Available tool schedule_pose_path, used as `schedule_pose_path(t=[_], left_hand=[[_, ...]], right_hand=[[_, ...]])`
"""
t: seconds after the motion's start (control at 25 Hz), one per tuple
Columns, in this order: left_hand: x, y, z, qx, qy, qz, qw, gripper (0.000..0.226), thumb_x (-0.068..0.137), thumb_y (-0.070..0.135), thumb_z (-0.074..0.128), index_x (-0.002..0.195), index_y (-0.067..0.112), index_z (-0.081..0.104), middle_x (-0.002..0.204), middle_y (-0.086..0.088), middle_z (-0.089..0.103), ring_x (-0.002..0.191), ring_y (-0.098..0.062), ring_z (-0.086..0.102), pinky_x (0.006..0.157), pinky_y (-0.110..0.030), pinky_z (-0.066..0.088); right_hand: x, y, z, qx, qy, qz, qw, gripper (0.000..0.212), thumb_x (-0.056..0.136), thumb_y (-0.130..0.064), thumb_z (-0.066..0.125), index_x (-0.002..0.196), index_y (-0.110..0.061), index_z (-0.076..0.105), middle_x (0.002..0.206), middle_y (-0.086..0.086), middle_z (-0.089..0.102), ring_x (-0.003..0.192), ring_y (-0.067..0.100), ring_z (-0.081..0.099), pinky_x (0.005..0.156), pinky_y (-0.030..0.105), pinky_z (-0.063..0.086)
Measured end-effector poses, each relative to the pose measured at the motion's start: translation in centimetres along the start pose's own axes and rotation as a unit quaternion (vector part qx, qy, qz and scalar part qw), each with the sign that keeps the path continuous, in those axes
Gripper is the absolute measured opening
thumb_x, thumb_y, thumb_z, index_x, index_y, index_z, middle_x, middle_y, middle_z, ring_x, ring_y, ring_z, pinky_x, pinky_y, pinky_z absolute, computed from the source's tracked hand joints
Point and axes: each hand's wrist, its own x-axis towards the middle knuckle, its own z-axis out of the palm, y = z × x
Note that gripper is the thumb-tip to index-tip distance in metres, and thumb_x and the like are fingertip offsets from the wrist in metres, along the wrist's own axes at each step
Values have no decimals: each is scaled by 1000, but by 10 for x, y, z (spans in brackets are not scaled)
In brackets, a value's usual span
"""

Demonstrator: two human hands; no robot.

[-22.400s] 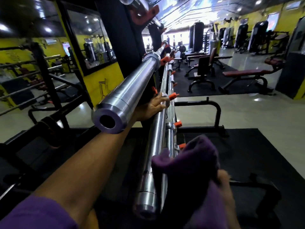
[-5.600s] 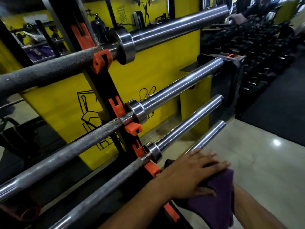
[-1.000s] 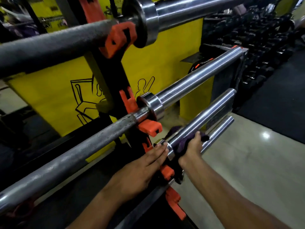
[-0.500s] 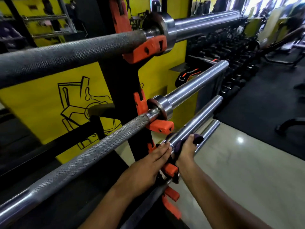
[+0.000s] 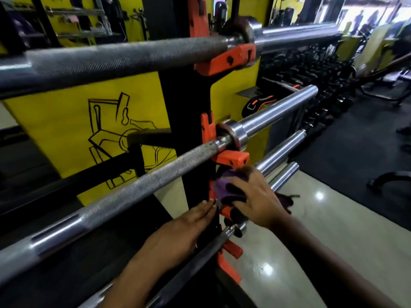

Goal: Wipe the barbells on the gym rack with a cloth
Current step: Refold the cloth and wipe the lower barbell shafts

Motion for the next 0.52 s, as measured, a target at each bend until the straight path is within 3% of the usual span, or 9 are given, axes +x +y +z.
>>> schedule_pose_path(t=[0.08,0.16,0.28,0.36,0.44,0.52], left_hand=[[2,0,1,-26,10,-4,1000,89,92,-2,47,159,35,1,162,21,-16,150,5,-8,123,-22,17],[7,-3,4,-39,14,-10,999,87,94,-1,48,159,34,1,165,18,-11,151,3,-5,123,-24,16],[5,-9,11,-39,34,1,999,81,97,4,47,160,33,6,166,16,-3,152,0,2,122,-30,24],[5,-10,12,-43,48,-4,998,73,101,8,45,159,34,8,166,18,-1,151,2,4,122,-29,26],[6,-8,11,-45,56,-9,997,67,105,13,42,159,36,9,165,21,-1,150,5,5,121,-25,27],[6,-5,9,-44,64,-11,997,64,106,14,42,159,35,14,165,21,2,150,5,9,119,-24,29]], right_hand=[[20,-2,5,-54,-45,-3,997,59,76,-42,55,134,-37,49,143,2,41,119,29,44,98,46,47],[26,2,7,-45,-52,12,998,60,76,-40,56,135,-33,51,144,1,41,122,31,43,96,50,49],[3,13,13,8,-25,19,999,57,80,-34,64,135,-33,53,137,1,38,122,24,45,96,41,50],[-25,19,19,46,40,20,998,49,84,-36,69,131,-26,60,125,3,42,105,18,50,83,25,51],[-48,25,30,-3,111,-14,994,49,80,-29,78,125,-16,65,119,10,50,94,19,55,72,20,53],[-62,34,41,-30,140,-55,988,57,70,-17,87,122,-14,62,118,18,55,94,23,60,75,15,50]])
